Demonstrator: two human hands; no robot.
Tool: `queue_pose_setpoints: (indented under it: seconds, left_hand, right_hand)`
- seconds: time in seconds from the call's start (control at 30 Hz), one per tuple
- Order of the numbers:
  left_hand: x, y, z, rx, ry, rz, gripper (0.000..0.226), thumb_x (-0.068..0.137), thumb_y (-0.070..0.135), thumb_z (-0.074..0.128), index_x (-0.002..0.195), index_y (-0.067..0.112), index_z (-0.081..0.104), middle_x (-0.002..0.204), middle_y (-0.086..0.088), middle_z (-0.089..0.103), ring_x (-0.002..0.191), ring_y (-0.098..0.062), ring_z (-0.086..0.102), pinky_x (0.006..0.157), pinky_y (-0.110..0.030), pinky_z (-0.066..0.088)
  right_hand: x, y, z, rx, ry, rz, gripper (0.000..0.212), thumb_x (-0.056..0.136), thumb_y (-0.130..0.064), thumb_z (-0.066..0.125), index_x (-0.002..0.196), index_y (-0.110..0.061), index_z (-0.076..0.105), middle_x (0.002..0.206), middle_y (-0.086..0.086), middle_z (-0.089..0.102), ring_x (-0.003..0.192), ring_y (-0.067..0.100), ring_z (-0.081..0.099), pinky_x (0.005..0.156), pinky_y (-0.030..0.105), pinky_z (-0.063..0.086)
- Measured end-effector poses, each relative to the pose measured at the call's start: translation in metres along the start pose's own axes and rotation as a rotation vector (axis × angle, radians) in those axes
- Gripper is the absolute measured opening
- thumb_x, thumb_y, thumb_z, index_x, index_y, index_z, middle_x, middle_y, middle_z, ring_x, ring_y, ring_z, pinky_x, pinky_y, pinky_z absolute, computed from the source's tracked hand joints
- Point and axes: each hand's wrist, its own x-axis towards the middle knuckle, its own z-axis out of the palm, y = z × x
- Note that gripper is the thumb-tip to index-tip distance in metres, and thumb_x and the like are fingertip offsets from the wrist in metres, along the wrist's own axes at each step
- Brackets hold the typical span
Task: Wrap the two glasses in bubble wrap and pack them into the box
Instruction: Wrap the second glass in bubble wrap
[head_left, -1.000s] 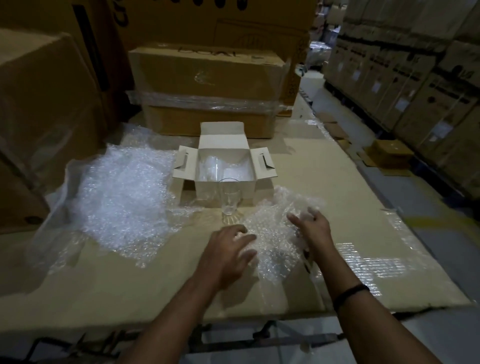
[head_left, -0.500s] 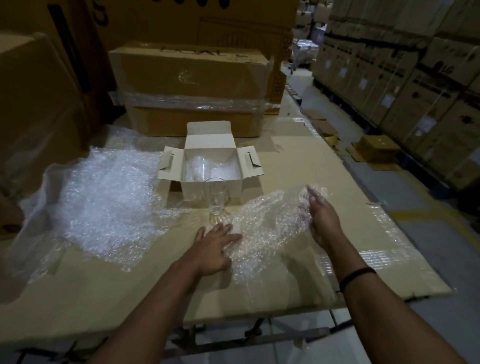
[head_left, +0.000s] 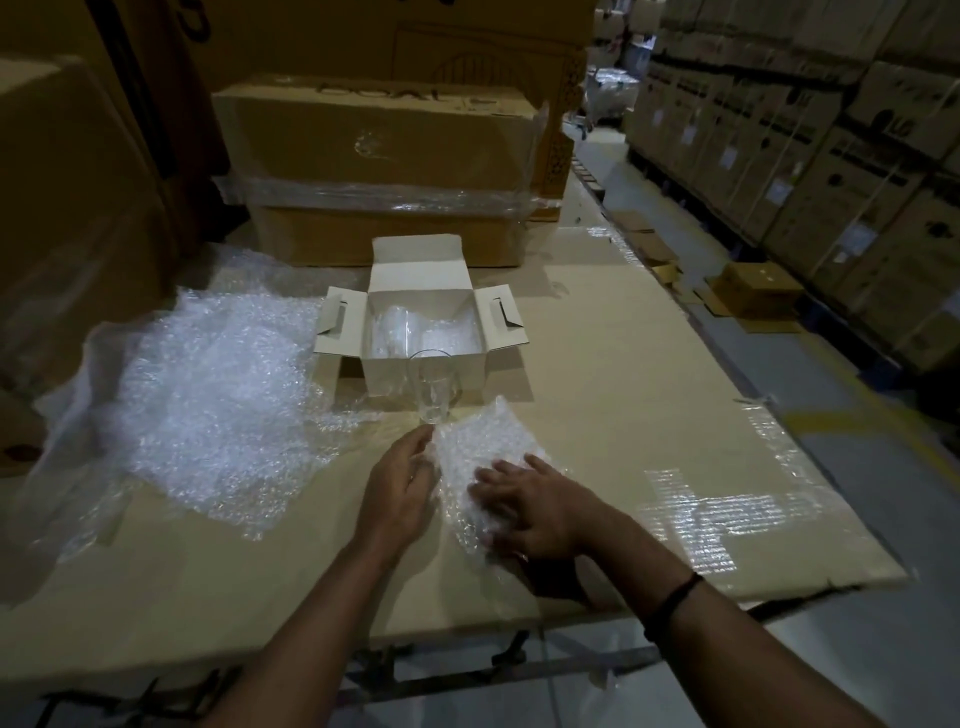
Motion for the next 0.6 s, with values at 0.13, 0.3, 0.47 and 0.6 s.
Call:
queue_pose_setpoints:
  seconds: [0.13, 0.3, 0.47, 0.6]
  left_hand:
    - [-0.001, -0.008, 0.0, 0.224, 0.006, 0.088, 0.049, 0.094, 0.039, 0.054, 0.142, 0.038, 0.045, 0.139, 0.002, 0.047, 0.121, -0.014, 0.047, 0.098, -0.034, 0.042]
    - [0.0, -0.005, 0.006, 0.774, -0.128, 0.133, 0.046, 0.086, 0.055, 0.048, 0.124, 0.037, 0.065, 0.148, -0.001, 0.044, 0.136, -0.023, 0.031, 0.109, -0.04, 0.021]
    - [0.001, -0.004, 0.002, 0.73, -0.043, 0.104, 0.044, 0.08, 0.057, 0.061, 0.117, 0.034, 0.069, 0.145, -0.001, 0.046, 0.134, -0.024, 0.033, 0.109, -0.044, 0.024]
    - [0.004, -0.004, -0.007, 0.749, -0.038, 0.087, 0.035, 0.082, 0.054, 0.055, 0.107, 0.038, 0.073, 0.142, 0.003, 0.048, 0.132, -0.023, 0.033, 0.106, -0.044, 0.022]
  right_hand:
    - [-0.007, -0.002, -0.013, 0.267, 0.343, 0.0, 0.058, 0.091, -0.059, 0.047, 0.136, -0.023, 0.055, 0.146, -0.002, 0.05, 0.139, 0.014, 0.038, 0.118, 0.038, 0.021]
    - [0.004, 0.022, -0.025, 0.12, 0.362, 0.688, 0.054, 0.084, -0.056, 0.061, 0.124, -0.021, 0.059, 0.122, 0.003, 0.065, 0.112, 0.027, 0.059, 0.094, 0.038, 0.044]
    - [0.022, 0.02, -0.028, 0.326, 0.2, 0.789, 0.028, 0.071, -0.032, 0.072, 0.094, -0.019, 0.063, 0.097, 0.005, 0.069, 0.09, 0.025, 0.065, 0.08, 0.034, 0.054]
    - [0.025, 0.014, -0.034, 0.235, 0.436, 0.713, 0.014, 0.078, -0.006, 0.054, 0.086, -0.016, 0.059, 0.092, 0.006, 0.064, 0.084, 0.028, 0.061, 0.068, 0.032, 0.051]
